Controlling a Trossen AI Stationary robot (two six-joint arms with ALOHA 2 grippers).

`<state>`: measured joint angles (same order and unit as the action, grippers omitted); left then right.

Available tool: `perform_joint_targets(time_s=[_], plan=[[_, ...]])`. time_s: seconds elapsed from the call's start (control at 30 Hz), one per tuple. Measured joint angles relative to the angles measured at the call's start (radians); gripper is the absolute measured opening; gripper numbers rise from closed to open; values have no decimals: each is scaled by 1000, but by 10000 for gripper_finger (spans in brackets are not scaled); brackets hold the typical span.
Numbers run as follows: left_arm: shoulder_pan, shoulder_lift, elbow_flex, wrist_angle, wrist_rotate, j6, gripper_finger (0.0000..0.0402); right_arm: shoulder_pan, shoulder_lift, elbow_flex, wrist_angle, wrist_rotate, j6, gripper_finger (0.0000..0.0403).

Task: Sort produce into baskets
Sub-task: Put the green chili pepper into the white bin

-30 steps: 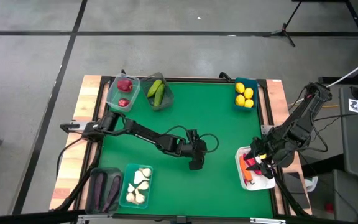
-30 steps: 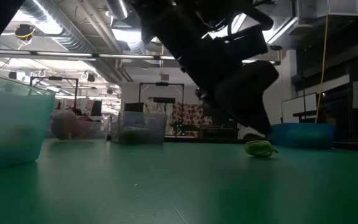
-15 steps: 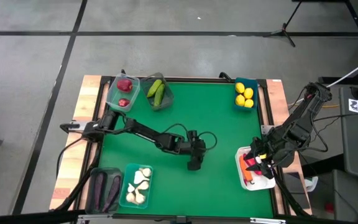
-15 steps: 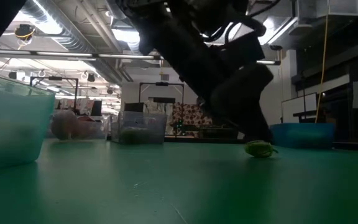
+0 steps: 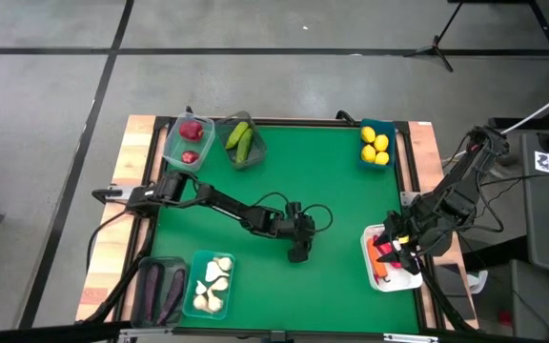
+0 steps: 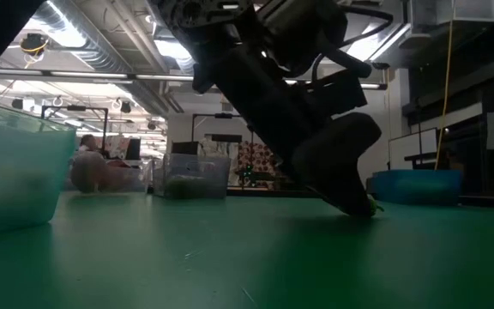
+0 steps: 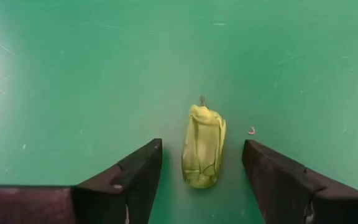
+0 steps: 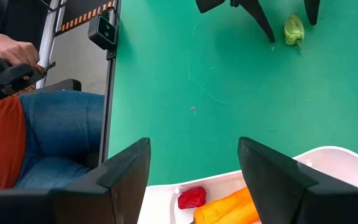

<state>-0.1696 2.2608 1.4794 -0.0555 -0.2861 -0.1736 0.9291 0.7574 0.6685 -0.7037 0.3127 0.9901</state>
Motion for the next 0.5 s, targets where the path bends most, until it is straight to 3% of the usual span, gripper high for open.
perform_joint_targets(time_s=[0.23, 0.5], plan=[[0, 2, 0, 0, 1, -4, 211, 0, 0, 0, 0, -2, 0, 243], [-3, 4, 1, 1, 9, -10, 142, 0, 0, 0, 0, -2, 0, 243]])
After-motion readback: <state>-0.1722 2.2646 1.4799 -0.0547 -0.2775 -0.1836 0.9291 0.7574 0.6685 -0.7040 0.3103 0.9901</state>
